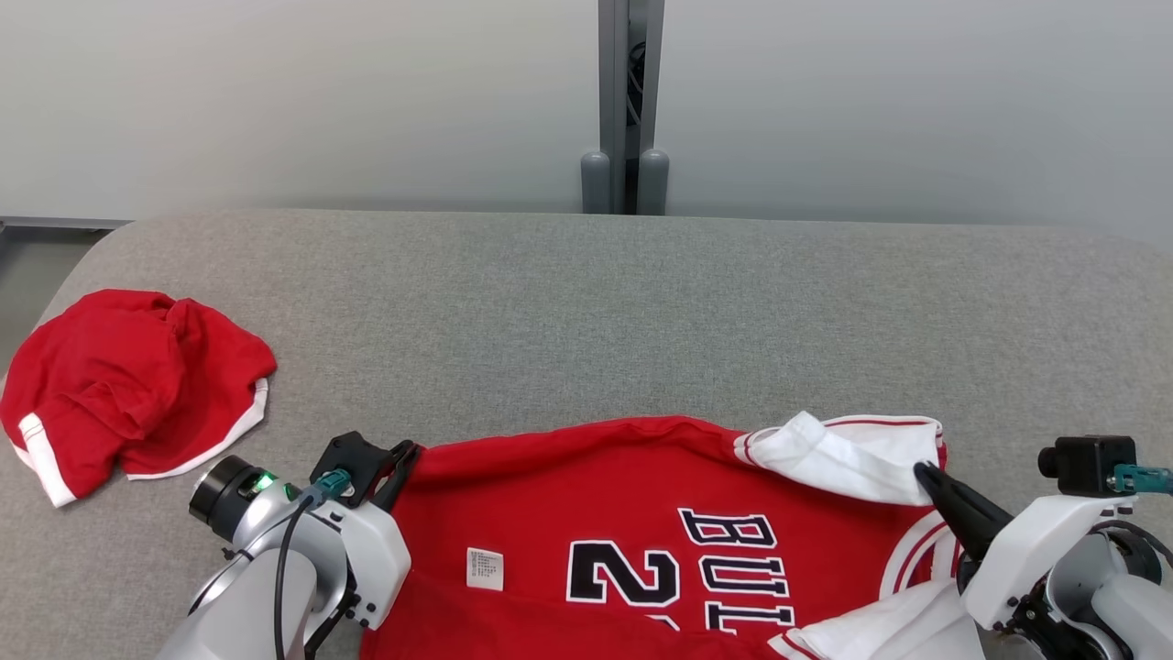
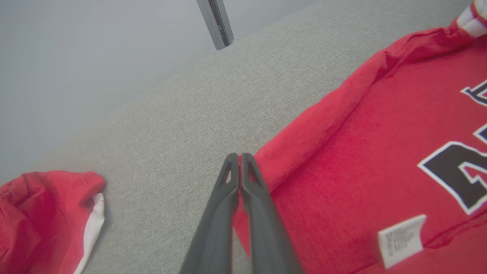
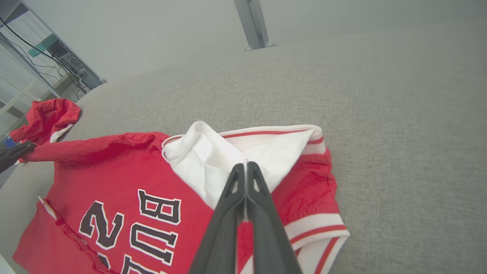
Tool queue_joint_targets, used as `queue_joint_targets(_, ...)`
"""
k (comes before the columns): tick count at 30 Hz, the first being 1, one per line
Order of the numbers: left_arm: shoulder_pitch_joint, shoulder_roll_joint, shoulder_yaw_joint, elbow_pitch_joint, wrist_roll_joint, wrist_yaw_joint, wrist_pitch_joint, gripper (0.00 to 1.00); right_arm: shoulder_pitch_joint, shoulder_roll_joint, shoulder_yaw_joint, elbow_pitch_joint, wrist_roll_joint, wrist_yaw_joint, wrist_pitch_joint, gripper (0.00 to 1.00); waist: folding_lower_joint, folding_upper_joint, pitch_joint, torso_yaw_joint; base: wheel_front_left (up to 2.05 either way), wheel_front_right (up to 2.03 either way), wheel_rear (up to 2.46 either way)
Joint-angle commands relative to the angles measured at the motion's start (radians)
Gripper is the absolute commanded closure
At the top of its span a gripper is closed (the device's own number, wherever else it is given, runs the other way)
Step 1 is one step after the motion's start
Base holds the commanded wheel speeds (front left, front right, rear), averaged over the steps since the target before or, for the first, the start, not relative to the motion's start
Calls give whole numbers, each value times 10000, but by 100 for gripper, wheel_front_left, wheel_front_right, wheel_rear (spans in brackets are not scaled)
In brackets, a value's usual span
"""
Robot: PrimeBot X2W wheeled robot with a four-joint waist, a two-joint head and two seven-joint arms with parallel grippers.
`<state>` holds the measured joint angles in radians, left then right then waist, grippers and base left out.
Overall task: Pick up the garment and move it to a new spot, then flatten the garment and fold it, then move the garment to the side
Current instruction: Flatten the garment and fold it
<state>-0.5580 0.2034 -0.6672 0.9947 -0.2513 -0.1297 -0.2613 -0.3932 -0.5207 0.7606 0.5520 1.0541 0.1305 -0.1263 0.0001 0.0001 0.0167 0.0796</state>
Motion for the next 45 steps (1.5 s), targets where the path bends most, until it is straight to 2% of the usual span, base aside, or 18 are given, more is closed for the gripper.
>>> queue_joint_targets(1,70,88,-63,-11,-94,-14,-1,100,147,-131,27,-280,304,4,212,100,-1,-1,-13,-22,0,0,0)
queue_joint_targets(9,195,342,-378,-19,-171,-15,104,100,549,-1058,133,-1919,1863,5,1838,100,-1,-1,-74,-9,0,0,0)
queue_joint_targets(16,265,572,-742,-9,-104,-15,205,100,665,-1863,54,-2594,2654,5,3125,100,-1,-1,-177,23,0,0,0)
queue_joint_targets(28,522,959,-1573,-251,-249,-13,441,100,870,-2380,43,-3034,3057,5,4123,100,-1,-1,-119,22,0,0,0)
queue_joint_targets(45,690,1442,-2274,-820,-555,-14,813,100,1398,-2666,-211,-3407,3847,5,5247,100,-1,-1,25,2,0,0,0)
